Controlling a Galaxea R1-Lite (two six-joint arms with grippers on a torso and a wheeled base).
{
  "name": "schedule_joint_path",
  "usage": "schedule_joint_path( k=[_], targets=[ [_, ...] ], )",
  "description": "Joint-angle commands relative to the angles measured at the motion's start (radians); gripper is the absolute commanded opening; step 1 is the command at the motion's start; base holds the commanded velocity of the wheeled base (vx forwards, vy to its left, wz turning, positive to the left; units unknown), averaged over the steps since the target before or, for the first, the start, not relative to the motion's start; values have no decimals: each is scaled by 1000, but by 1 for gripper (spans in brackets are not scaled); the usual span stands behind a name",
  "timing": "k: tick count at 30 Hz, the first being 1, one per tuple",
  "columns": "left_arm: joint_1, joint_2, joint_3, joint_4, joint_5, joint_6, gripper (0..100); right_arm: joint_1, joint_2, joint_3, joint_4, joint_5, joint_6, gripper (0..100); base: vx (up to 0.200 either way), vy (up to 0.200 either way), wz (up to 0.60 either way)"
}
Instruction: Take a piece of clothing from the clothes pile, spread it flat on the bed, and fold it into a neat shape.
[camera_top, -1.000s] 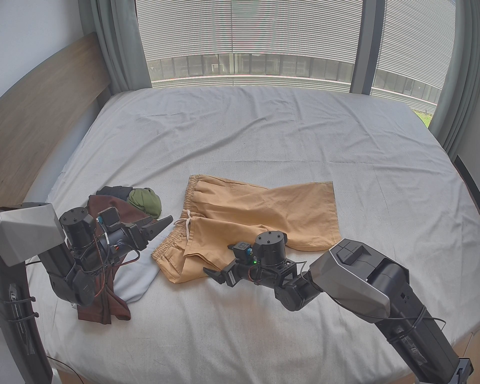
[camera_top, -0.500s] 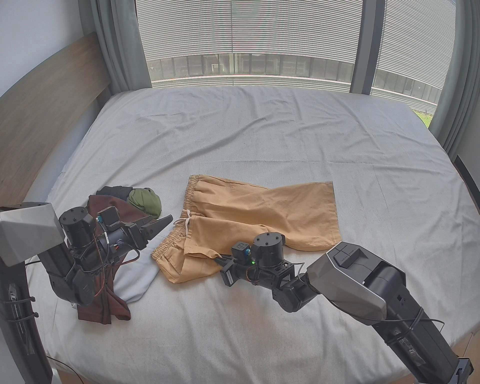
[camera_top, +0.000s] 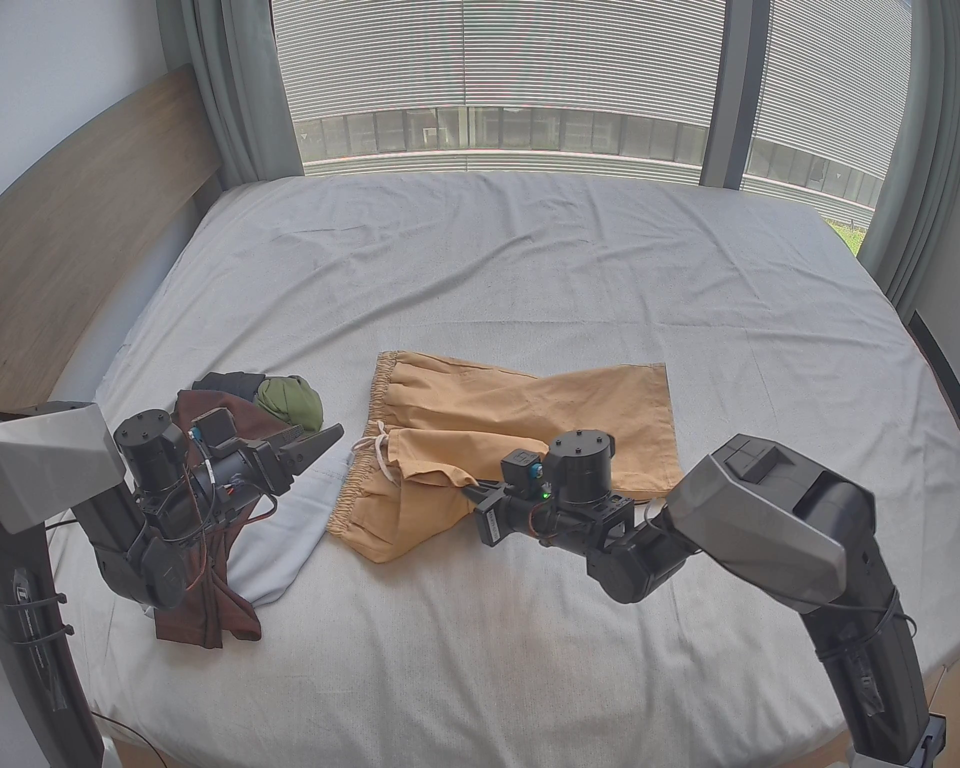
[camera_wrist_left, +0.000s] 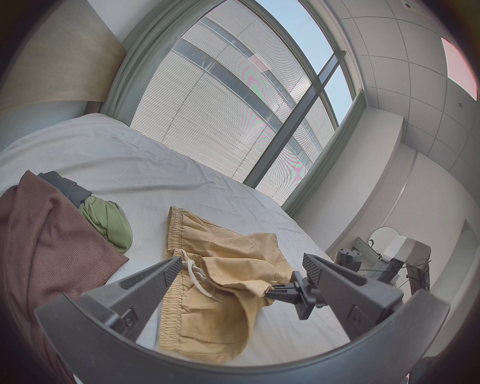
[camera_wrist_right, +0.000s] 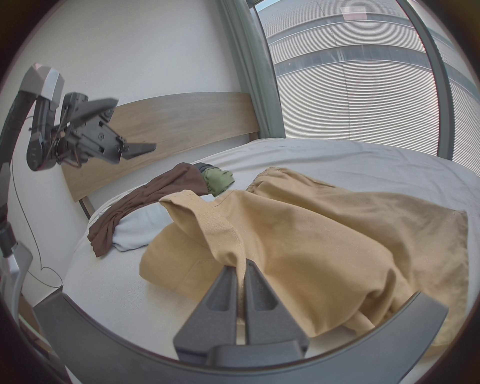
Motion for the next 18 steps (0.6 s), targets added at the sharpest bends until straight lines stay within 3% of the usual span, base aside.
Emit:
schedule_joint_path(
  k=[1, 12, 13, 18],
  targets=[
    [-3, -7, 3, 0, 0, 0, 100, -28, -112, 78, 3, -4, 3, 0, 0, 0, 0],
    [0, -15, 3, 0, 0, 0, 100, -8, -53, 81, -3, -6, 9, 0, 0, 0, 0],
    [0, -15, 3, 0, 0, 0, 100, -4, -34, 71, -3, -7, 14, 100, 0, 0, 0],
    [0, -15, 3, 0, 0, 0, 100, 7, -7, 54, -6, -24, 24, 100, 0, 0, 0]
  ],
)
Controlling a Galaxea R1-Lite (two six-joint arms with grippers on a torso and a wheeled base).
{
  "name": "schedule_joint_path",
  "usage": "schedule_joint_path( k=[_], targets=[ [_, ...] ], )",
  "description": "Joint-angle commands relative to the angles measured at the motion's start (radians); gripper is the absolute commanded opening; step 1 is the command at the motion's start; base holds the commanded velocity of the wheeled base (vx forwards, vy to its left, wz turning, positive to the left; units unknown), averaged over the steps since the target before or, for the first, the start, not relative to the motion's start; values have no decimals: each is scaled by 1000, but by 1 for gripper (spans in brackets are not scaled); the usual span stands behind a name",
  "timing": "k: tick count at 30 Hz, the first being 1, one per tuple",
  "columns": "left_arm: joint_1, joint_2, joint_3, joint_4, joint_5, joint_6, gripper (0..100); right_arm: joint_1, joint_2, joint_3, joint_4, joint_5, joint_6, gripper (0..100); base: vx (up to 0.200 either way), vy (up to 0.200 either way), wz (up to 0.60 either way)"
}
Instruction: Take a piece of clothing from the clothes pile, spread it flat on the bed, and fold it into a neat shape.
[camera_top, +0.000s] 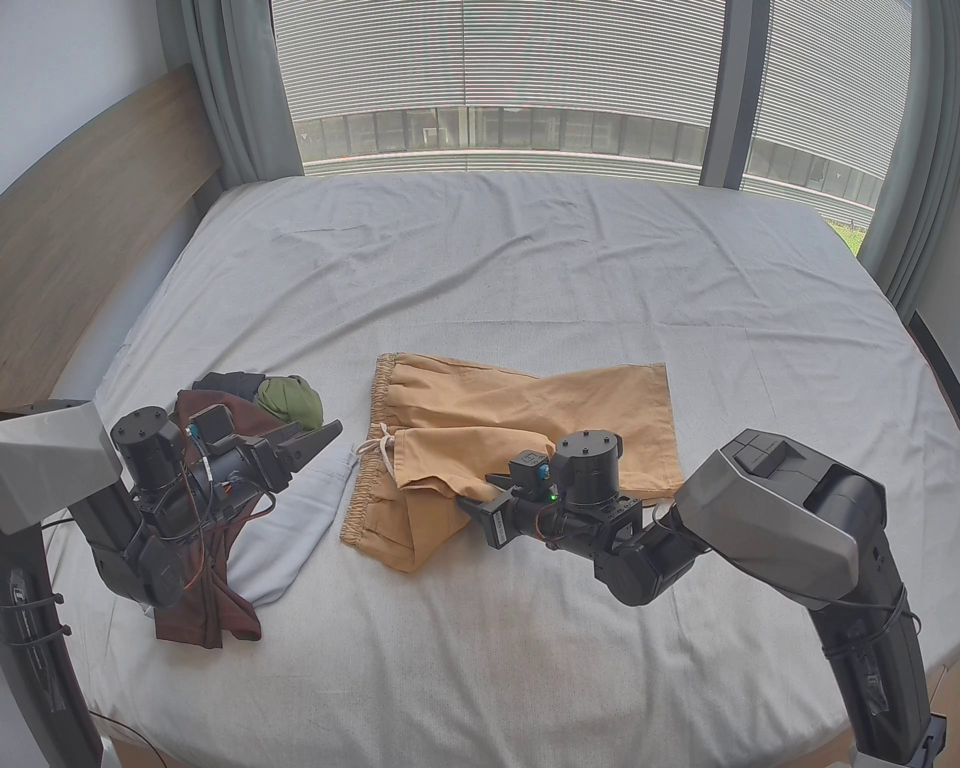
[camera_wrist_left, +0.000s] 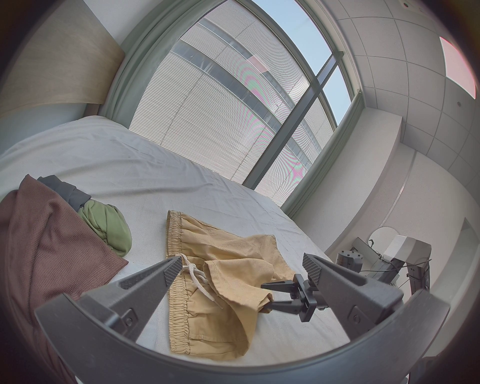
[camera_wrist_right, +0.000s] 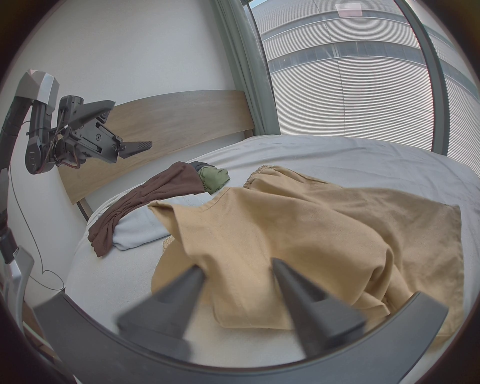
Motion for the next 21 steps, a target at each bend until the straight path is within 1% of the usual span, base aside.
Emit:
schedule_joint_path(
  k=[1, 5, 10, 21],
  targets=[
    [0, 0, 0, -1, 0, 0, 100, 8, 30, -10, -1, -5, 7, 100, 0, 0, 0],
    [0, 1, 0, -1, 0, 0, 100, 3, 18, -2, -1, -7, 7, 100, 0, 0, 0],
    [-4, 3, 0, -1, 0, 0, 100, -10, -47, 44, -1, -7, 6, 100, 0, 0, 0],
    [-1, 1, 3, -1, 0, -2, 100, 0, -2, 1, -9, -10, 6, 100, 0, 0, 0]
  ],
)
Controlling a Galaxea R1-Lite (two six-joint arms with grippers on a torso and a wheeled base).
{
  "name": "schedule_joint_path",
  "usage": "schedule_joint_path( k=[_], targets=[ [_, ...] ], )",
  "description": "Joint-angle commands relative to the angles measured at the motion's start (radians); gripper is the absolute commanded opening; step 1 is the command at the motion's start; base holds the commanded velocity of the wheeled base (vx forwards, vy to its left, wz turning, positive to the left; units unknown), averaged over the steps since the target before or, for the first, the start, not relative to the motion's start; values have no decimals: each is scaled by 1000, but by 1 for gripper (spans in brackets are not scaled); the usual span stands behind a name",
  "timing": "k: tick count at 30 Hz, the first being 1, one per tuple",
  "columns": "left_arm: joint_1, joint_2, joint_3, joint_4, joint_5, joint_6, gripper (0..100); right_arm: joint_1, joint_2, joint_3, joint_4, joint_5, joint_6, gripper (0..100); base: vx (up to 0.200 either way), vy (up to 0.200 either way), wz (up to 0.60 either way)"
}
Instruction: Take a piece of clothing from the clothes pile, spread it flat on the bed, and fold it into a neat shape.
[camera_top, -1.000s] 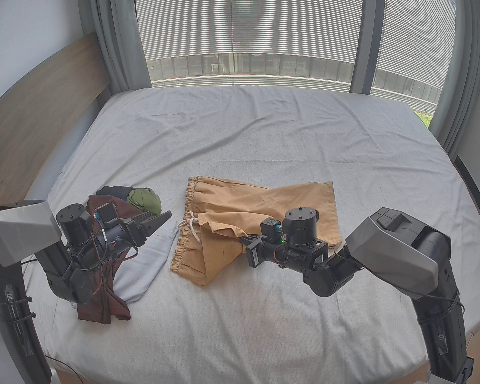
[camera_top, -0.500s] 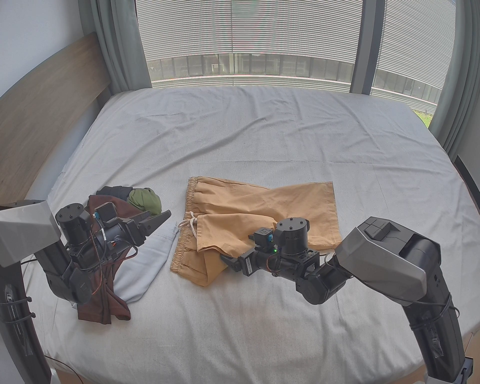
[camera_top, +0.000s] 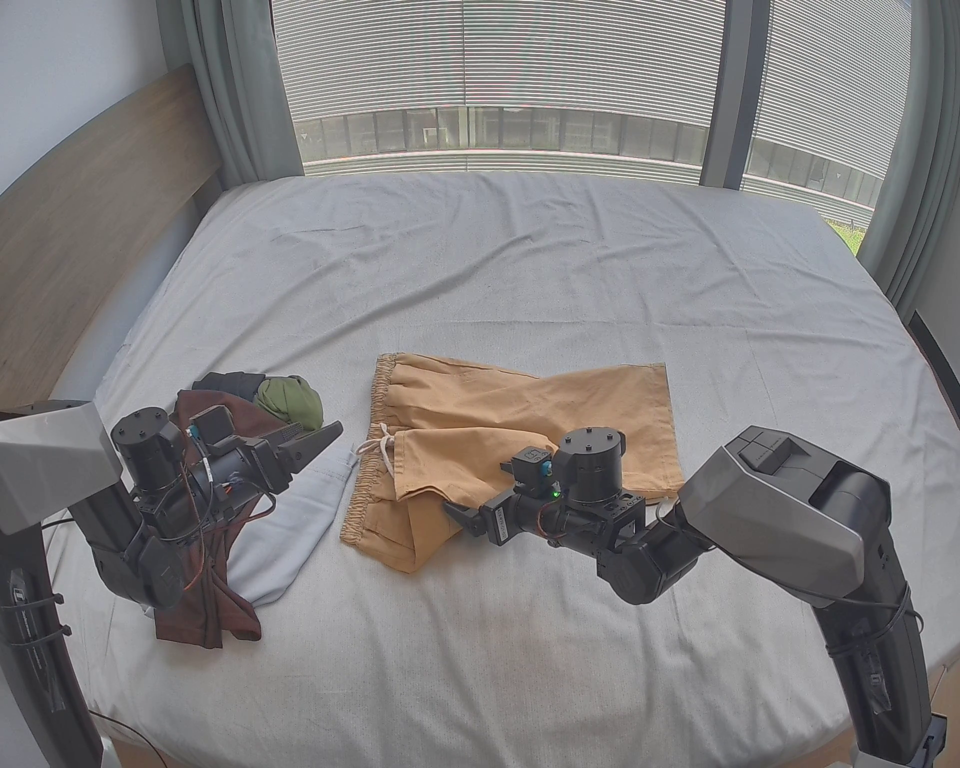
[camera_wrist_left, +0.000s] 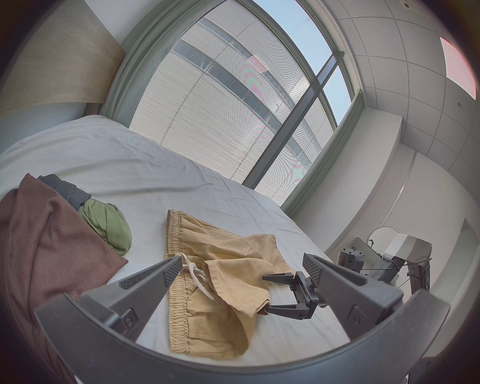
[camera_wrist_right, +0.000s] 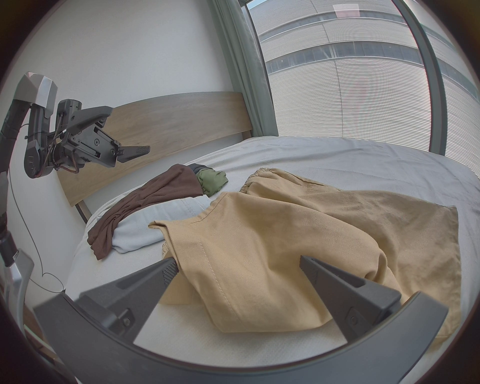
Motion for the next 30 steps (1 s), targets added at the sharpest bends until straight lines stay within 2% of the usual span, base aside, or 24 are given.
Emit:
schedule_joint_path(
  k=[1, 2, 3, 18, 30],
  targets=[
    [0, 2, -1, 0, 0, -1, 100, 1, 12, -14, -1, 0, -1, 100, 0, 0, 0],
    [0, 2, -1, 0, 0, 1, 100, 1, 12, -14, -1, 0, -1, 100, 0, 0, 0],
    [0, 2, -1, 0, 0, -1, 100, -4, 14, -14, -1, -4, -1, 0, 0, 0, 0],
    [0, 2, -1, 0, 0, -1, 100, -8, -26, 5, -1, -17, -1, 0, 0, 0, 0],
    [-6, -3, 0, 0, 0, 1, 100, -84, -270, 249, 5, -24, -11, 0, 0, 0, 0]
  ],
)
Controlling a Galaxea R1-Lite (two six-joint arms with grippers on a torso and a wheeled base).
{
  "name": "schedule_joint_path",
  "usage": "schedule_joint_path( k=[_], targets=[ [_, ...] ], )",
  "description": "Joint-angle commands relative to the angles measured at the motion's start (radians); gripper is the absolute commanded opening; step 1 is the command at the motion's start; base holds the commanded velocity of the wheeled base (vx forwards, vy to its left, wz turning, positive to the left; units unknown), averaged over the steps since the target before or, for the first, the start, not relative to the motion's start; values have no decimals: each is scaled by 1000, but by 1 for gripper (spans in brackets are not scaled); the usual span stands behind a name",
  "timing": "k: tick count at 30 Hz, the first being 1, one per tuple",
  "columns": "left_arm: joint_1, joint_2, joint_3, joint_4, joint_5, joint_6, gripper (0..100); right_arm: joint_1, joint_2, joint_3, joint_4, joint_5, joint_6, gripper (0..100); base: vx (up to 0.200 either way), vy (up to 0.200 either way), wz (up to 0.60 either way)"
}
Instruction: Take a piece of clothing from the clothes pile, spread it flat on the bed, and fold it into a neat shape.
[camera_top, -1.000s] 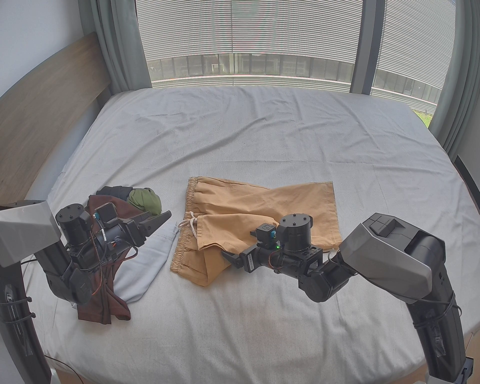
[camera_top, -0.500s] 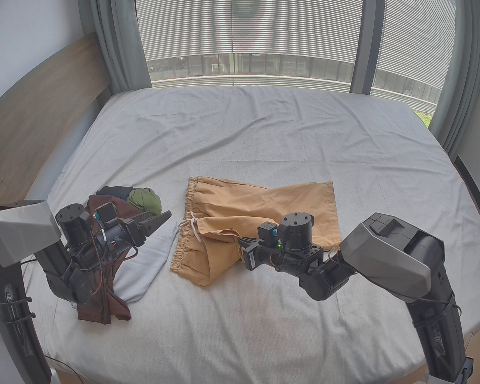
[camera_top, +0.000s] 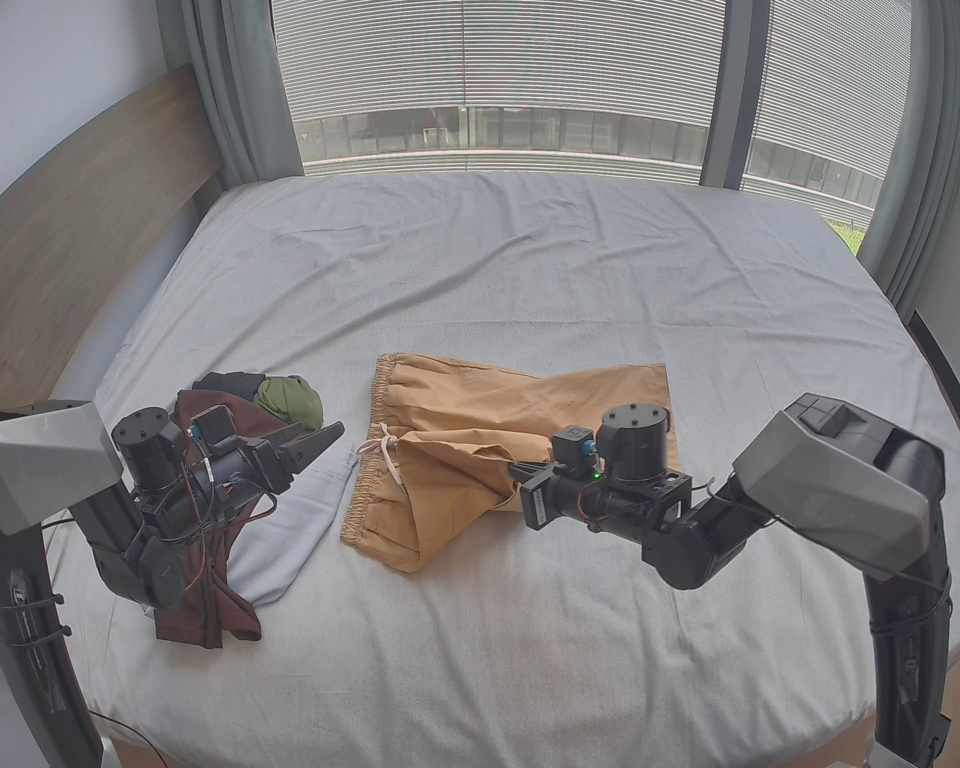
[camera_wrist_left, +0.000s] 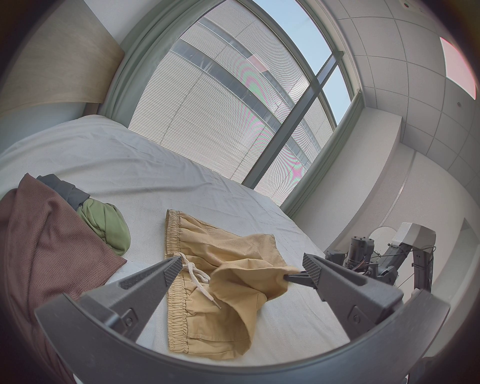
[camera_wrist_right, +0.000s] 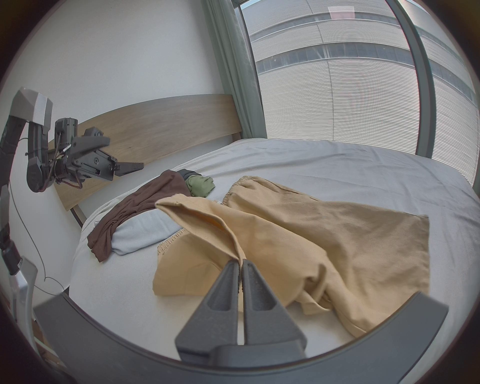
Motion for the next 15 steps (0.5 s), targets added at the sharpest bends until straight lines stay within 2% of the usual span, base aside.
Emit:
schedule_joint_path(
  k=[1, 15],
  targets=[
    [-2, -2, 0, -1, 0, -2, 100, -48, -138, 106, 4, 0, -7, 0, 0, 0, 0],
    [-5, -2, -1, -1, 0, 0, 100, -149, -302, 232, 45, 1, -56, 0, 0, 0, 0]
  ],
)
